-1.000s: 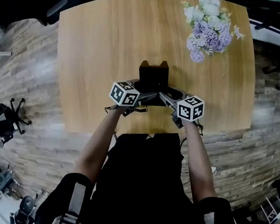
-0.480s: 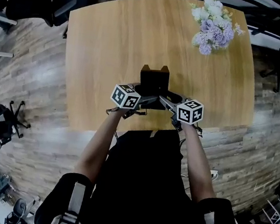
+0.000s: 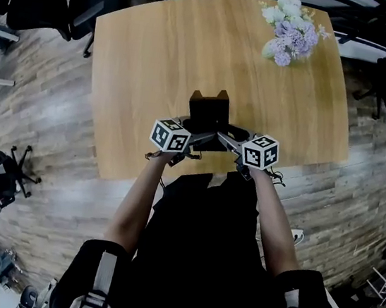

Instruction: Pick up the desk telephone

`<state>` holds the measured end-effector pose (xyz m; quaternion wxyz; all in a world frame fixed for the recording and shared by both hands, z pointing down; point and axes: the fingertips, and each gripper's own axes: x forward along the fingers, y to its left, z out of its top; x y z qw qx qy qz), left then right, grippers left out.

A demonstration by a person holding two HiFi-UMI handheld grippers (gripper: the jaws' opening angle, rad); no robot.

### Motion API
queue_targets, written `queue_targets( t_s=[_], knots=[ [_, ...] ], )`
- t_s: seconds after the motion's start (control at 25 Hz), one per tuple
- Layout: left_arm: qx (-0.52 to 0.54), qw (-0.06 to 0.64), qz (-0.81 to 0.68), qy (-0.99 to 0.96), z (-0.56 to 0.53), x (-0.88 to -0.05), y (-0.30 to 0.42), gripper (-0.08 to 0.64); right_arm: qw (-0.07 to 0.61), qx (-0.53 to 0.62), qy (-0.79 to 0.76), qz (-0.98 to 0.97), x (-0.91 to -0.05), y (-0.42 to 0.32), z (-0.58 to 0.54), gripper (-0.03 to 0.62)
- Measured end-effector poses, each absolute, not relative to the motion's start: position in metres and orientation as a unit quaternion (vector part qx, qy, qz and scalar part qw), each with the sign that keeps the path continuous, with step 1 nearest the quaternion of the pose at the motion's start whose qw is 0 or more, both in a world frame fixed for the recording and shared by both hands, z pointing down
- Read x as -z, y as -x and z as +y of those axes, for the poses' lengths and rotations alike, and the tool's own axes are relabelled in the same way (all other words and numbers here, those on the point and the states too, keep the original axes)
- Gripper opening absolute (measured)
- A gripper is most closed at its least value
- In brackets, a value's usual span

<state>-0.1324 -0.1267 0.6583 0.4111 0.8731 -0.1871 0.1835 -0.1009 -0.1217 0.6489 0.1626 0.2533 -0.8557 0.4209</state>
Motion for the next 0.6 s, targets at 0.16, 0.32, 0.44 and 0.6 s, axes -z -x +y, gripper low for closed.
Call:
queue_targets(
  t_s=[0.16, 0.32, 0.44, 0.6],
  knots=[
    [-0.183, 0.413, -0.187, -0.872, -0.118, -0.658, 0.128, 0.29, 0.165, -0.425, -0.252, -0.854, -0.649, 0.097, -0.113, 0.184],
    [-0.179, 0.412, -0.188, -0.873, -0.113, -0.657, 0.118, 0.29, 0.167, -0.424, -0.248, -0.855, -0.648, 0.086, -0.108, 0.184],
    [-0.179, 0.407, -0.194, -0.875, -0.111, -0.655, 0.107, 0.29, 0.164, -0.421, -0.244, -0.858, -0.647, 0.075, -0.106, 0.184],
    [-0.18, 0.401, -0.205, -0.875, -0.107, -0.65, 0.091, 0.29, 0.155, -0.423, -0.237, -0.861, -0.643, 0.058, -0.102, 0.184]
  ],
)
